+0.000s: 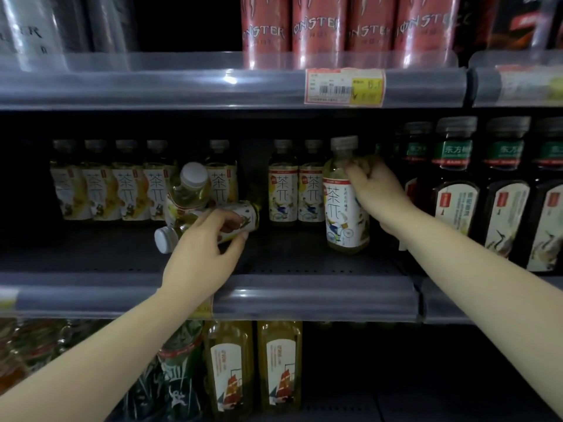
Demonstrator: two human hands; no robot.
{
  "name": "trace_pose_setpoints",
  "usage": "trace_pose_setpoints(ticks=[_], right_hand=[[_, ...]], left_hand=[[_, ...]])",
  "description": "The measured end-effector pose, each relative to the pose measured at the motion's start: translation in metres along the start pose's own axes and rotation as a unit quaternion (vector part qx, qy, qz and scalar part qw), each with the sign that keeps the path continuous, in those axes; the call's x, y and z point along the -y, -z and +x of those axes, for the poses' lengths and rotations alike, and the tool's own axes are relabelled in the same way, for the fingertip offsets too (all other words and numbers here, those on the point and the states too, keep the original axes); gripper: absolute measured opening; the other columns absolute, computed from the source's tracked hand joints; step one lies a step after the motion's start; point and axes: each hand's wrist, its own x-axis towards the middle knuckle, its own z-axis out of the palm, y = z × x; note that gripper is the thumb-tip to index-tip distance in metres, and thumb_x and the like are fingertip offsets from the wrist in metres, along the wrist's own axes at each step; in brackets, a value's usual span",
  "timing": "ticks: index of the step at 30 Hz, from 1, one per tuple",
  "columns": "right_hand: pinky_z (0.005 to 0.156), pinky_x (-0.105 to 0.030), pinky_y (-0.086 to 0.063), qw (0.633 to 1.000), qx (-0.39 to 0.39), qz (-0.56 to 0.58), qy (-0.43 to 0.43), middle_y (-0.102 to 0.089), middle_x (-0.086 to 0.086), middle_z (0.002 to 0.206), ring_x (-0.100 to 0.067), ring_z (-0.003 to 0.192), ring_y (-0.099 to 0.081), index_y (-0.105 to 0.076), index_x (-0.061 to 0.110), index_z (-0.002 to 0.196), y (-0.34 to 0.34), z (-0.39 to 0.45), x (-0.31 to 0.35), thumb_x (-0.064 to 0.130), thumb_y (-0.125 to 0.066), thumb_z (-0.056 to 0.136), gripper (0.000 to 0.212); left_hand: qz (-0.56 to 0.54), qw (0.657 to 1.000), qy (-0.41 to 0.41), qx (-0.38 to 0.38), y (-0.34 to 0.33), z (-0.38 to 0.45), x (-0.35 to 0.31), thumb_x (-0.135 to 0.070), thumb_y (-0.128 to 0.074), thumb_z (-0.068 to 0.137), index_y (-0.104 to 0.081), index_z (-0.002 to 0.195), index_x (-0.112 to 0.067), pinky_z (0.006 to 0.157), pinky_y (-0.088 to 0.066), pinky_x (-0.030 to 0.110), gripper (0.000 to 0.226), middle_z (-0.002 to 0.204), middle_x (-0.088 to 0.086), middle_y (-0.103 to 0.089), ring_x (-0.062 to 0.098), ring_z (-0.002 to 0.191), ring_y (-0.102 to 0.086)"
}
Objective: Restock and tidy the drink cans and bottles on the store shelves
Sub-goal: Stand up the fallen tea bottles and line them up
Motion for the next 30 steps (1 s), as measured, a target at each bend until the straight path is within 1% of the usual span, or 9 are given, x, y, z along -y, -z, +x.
trace_pose_setpoints(ticks=[3,6,7,9,10,15,20,26,30], right_hand=[[0.074,-0.025,-0.037,0.999,-0.005,-0.05,-0.008,-0.058,0.001,0.102,-0.015,0.093,-0.053,-0.054,0.01,0.12,0.003,-0.001,0.005,0.047,-0.052,0.093,0.046],[0.079,-0.027,-0.037,0.998,0.003,-0.06,-0.024,-0.062,-0.008,0.11,-0.023,0.101,-0.057,-0.057,0.009,0.119,0.01,0.0,0.004,0.04,-0.046,0.097,0.04],[0.079,-0.028,-0.037,0.998,0.007,-0.051,-0.031,-0.061,-0.008,0.11,-0.022,0.1,-0.056,-0.058,0.01,0.118,0.012,-0.001,0.004,0.04,-0.044,0.097,0.039],[0.08,-0.029,-0.037,0.998,0.016,-0.048,-0.037,-0.058,-0.006,0.106,-0.021,0.097,-0.053,-0.056,0.011,0.119,0.011,-0.002,0.004,0.04,-0.042,0.098,0.038],[0.079,-0.029,-0.037,0.998,0.017,-0.05,-0.036,-0.057,-0.005,0.104,-0.02,0.095,-0.052,-0.055,0.011,0.119,0.011,-0.002,0.004,0.04,-0.041,0.099,0.038],[0.078,-0.028,-0.036,0.999,0.013,-0.044,-0.028,-0.059,-0.008,0.106,-0.02,0.095,-0.052,-0.055,0.009,0.121,0.01,-0.004,0.002,0.039,-0.041,0.099,0.04],[0.08,-0.03,-0.038,0.999,0.006,-0.03,-0.03,-0.058,-0.007,0.104,-0.021,0.095,-0.052,-0.053,0.009,0.121,0.007,-0.004,0.002,0.04,-0.041,0.098,0.04],[0.08,-0.028,-0.033,0.999,-0.017,-0.03,-0.019,-0.053,-0.003,0.102,-0.018,0.094,-0.048,-0.052,0.01,0.12,0.004,-0.006,0.0,0.036,-0.041,0.099,0.036],[0.08,-0.026,-0.031,0.999,-0.021,-0.028,-0.024,-0.055,-0.005,0.105,-0.018,0.097,-0.049,-0.051,0.007,0.123,0.003,-0.007,0.001,0.037,-0.042,0.098,0.041]], left_hand=[[-0.002,1.0,0.006,0.006,0.002,0.0,-0.002,-0.025,-0.062,0.089,-0.06,0.114,-0.015,0.077,-0.041,0.018,0.027,0.108,0.0,-0.062,0.009,0.097,-0.055],[-0.014,0.999,0.031,0.016,0.004,0.004,-0.001,-0.023,-0.064,0.088,-0.06,0.115,-0.016,0.077,-0.037,0.009,0.028,0.111,0.0,-0.06,0.007,0.1,-0.051],[-0.016,0.999,0.044,0.016,0.006,0.006,0.0,-0.021,-0.065,0.088,-0.06,0.116,-0.016,0.08,-0.04,0.011,0.029,0.112,0.0,-0.06,0.009,0.102,-0.052],[-0.001,0.997,0.076,0.014,0.013,0.012,0.004,-0.02,-0.067,0.087,-0.059,0.117,-0.018,0.089,-0.045,0.026,0.032,0.114,0.0,-0.06,0.013,0.105,-0.053],[0.008,0.996,0.085,0.009,0.019,0.014,0.006,-0.02,-0.067,0.086,-0.058,0.117,-0.019,0.087,-0.045,0.029,0.033,0.112,-0.003,-0.059,0.012,0.103,-0.053],[0.08,0.993,0.081,-0.035,0.058,0.024,0.038,-0.023,-0.074,0.08,-0.059,0.117,-0.019,0.078,-0.04,0.026,0.04,0.105,-0.006,-0.058,0.009,0.096,-0.051],[0.092,0.963,0.238,0.089,0.053,0.013,0.066,-0.041,-0.081,0.071,-0.053,0.126,-0.017,0.079,-0.043,0.03,0.067,0.12,0.006,-0.062,0.024,0.106,-0.058],[0.062,0.977,0.201,0.04,0.048,0.009,0.07,-0.035,-0.08,0.074,-0.058,0.12,-0.018,0.073,-0.041,0.025,0.054,0.109,0.002,-0.064,0.012,0.089,-0.051],[0.054,0.988,0.146,-0.005,0.051,0.001,0.06,-0.033,-0.08,0.074,-0.062,0.109,-0.022,0.061,-0.036,0.009,0.041,0.09,-0.011,-0.059,0.003,0.08,-0.053]])
